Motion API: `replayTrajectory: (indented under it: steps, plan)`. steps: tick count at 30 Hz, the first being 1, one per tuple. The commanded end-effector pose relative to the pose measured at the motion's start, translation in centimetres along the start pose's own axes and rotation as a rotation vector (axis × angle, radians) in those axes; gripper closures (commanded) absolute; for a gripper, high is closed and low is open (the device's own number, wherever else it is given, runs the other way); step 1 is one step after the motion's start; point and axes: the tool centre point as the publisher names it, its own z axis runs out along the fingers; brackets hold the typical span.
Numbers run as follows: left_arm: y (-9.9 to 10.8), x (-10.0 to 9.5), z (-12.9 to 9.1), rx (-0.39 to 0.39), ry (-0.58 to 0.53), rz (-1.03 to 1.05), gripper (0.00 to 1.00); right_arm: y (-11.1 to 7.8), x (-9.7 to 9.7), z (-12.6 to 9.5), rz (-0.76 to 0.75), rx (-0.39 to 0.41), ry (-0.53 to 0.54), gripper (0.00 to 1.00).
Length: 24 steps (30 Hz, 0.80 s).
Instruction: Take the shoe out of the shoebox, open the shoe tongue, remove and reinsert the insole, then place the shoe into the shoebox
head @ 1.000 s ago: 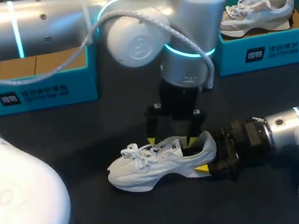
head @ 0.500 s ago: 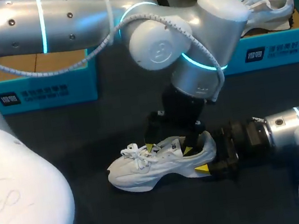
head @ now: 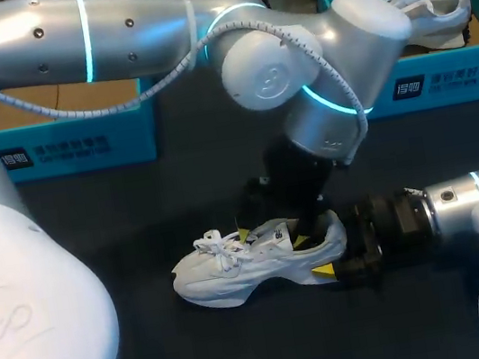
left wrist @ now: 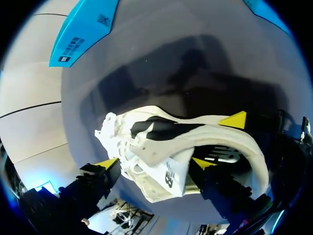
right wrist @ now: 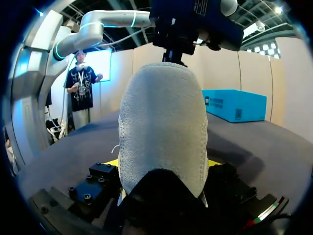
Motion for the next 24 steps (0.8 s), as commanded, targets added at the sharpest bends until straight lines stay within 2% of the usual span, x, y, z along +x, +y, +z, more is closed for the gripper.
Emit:
replayTrajectory:
  steps: [1,4,6,12,14,16,20,23,24]
  plan:
    - [-0.2,0.2,0.4,-0.008,-0.021,-0.007,0.15,0.1,0.0,0.0,0.001,0.006,0.003,1.00]
    - [-0.2,-0.2,0.6,-0.014,-0.029,-0.005,0.22,0.1,0.0,0.0,0.001,0.006,0.003,1.00]
    - [-0.3,-0.5,0.5,-0.017,-0.028,-0.003,0.33,0.1,0.0,0.0,0.001,0.006,0.003,1.00]
    - [0.4,-1.4,-0.4,-0.023,0.032,0.026,0.35,0.1,0.0,0.0,0.001,0.006,0.003,1.00]
    - [0.6,-1.7,-0.7,-0.019,0.041,0.032,0.40,0.1,0.0,0.0,0.001,0.006,0.003,1.00]
    - [0.8,-1.8,-0.8,-0.017,0.047,0.040,0.50,0.1,0.0,0.0,0.001,0.006,0.003,1.00]
    - [1.0,-1.9,-0.9,-0.010,0.048,0.047,0.57,0.1,0.0,0.0,0.001,0.006,0.003,1.00]
    - [1.1,-2.1,-1.0,-0.006,0.063,0.049,0.58,0.1,0.0,0.0,0.001,0.006,0.003,1.00]
    - [1.1,-2.1,-1.1,-0.005,0.067,0.050,0.65,0.1,0.0,0.0,0.001,0.006,0.003,1.00]
